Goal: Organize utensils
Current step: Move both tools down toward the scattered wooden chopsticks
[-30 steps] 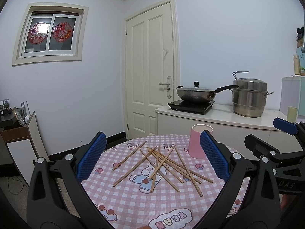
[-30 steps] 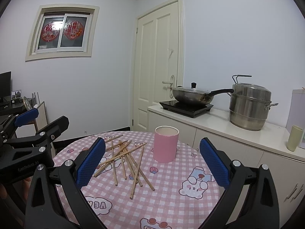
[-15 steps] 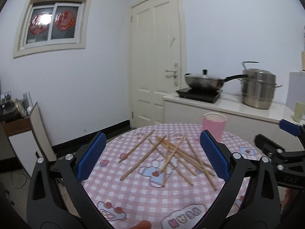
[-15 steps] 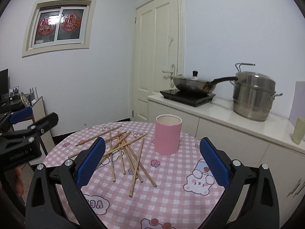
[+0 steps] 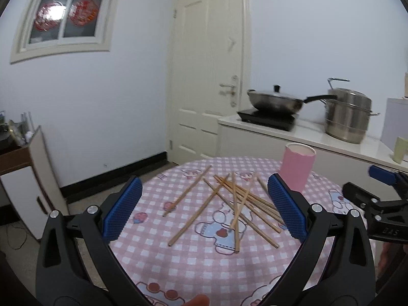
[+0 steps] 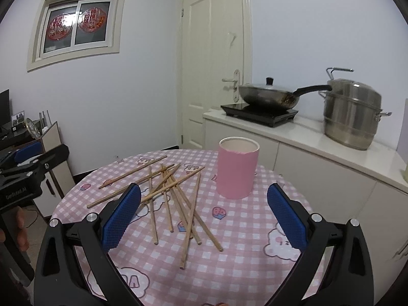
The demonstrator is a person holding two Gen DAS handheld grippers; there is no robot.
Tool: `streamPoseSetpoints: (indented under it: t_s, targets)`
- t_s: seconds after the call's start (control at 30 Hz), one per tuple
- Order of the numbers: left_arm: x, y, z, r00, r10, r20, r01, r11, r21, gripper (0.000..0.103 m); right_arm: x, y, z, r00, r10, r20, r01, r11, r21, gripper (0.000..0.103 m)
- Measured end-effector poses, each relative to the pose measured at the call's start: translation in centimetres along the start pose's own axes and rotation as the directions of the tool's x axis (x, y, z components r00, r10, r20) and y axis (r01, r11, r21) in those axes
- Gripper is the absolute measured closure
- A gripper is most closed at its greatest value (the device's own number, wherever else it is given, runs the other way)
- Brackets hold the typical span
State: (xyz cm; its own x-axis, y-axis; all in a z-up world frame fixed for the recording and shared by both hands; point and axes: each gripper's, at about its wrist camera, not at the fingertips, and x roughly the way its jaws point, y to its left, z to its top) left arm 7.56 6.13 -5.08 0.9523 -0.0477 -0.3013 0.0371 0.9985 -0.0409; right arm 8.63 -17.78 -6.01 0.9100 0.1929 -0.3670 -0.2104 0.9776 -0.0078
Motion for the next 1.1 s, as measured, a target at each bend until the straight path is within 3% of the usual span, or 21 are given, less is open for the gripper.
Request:
streamPoseSetpoints:
  t_s: [0.13,0.67,0.87,0.93,1.1]
  targets:
    - [1.6,0.1,0.0,0.997,-0.063,-0.053,0.064,0.998,0.005,0.006,1.3,-0.3,0.1,1.000,0.008,-0.030,-0.007,1.000,0.019,0.007]
    - [7.4,0.2,0.6,0.986,-0.007,-0.167,0.038,0.982,0.185,0.006,8.0,-0.7,0.4,0.988,0.049,-0.145,-0.047,0.999,0.015,0.007]
    - [9.8,1.0,0.9,0.975,0.004,-0.221,0.040,0.980,0.194,0.007,10.1,0.1,0.9,0.986,0.049,-0.159,-0.053,0.998,-0.019,0.008]
    - [10.9,1.3,0.9,0.967,-0.010,-0.256,0.058,0.982,0.180,0.013,10.9,0.0,0.8,0.984,0.046,-0.175,-0.051,0.998,-0.023,0.008]
    - [13.1,0.9,0.6,0.944,-0.059,-0.323,0.117,0.979,0.164,0.018,12.8,-0.4,0.5,0.973,0.058,-0.224,-0.063,0.998,-0.017,0.025]
